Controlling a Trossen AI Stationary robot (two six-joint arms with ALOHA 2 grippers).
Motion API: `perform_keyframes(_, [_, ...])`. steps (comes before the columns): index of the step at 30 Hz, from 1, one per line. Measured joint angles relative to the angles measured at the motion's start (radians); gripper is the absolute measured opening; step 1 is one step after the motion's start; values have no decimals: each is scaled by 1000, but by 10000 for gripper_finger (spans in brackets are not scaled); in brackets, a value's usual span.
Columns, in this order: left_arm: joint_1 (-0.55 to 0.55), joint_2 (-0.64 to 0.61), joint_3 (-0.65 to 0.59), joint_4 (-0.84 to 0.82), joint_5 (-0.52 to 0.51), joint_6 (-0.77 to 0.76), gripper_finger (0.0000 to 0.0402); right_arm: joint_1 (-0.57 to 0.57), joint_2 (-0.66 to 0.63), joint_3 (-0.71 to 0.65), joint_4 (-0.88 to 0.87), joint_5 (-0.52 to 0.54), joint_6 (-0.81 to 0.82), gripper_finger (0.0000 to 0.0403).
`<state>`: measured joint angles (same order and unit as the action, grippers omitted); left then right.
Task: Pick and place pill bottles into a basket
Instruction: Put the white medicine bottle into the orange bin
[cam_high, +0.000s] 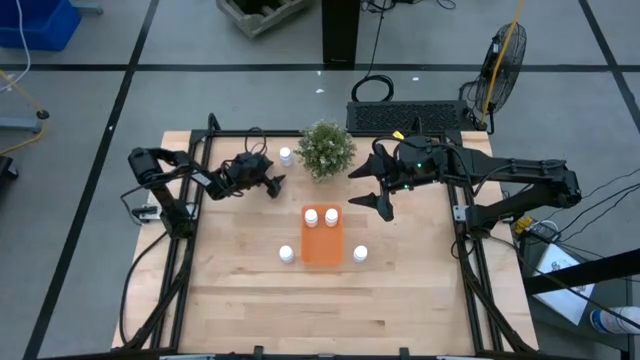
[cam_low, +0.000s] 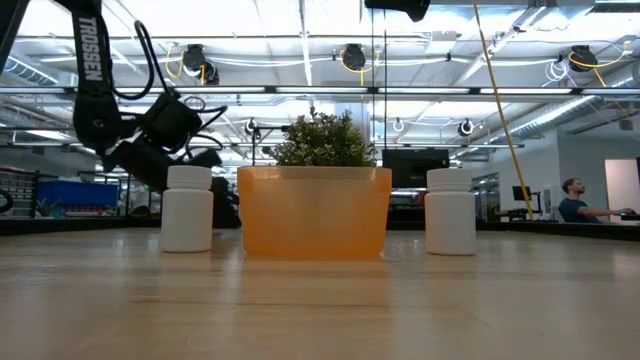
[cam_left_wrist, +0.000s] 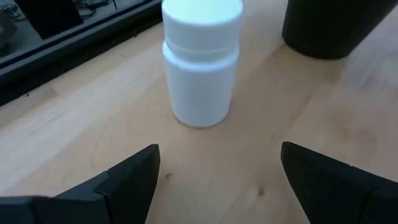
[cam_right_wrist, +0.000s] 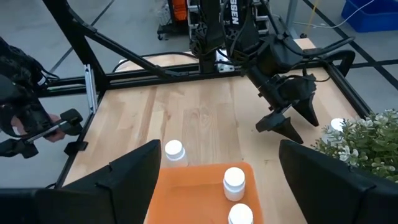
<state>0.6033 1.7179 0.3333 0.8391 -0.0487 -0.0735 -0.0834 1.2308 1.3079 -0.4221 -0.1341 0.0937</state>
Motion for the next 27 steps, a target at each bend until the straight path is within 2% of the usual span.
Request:
perform_keyframes(5, [-1, 0, 13, -1, -17, -49, 335, 0, 0, 0, 0, 1, 0, 315])
perform_keyframes(16, [-85, 0, 128, -98, -197, -95, 335, -1, 0, 0, 7, 2, -3, 315])
perform_keyframes(19, [-90, 0, 192, -184, -242, -118, 335, -1, 0, 0, 7, 2, -2, 315])
perform_keyframes(23, [-80, 0, 261, -300, -250, -120, 335, -1, 0, 0, 7, 2, -2, 315])
perform_keyframes(27, [-70, -1, 281, -373, -263, -122, 335, -1, 0, 0, 7, 2, -8, 315])
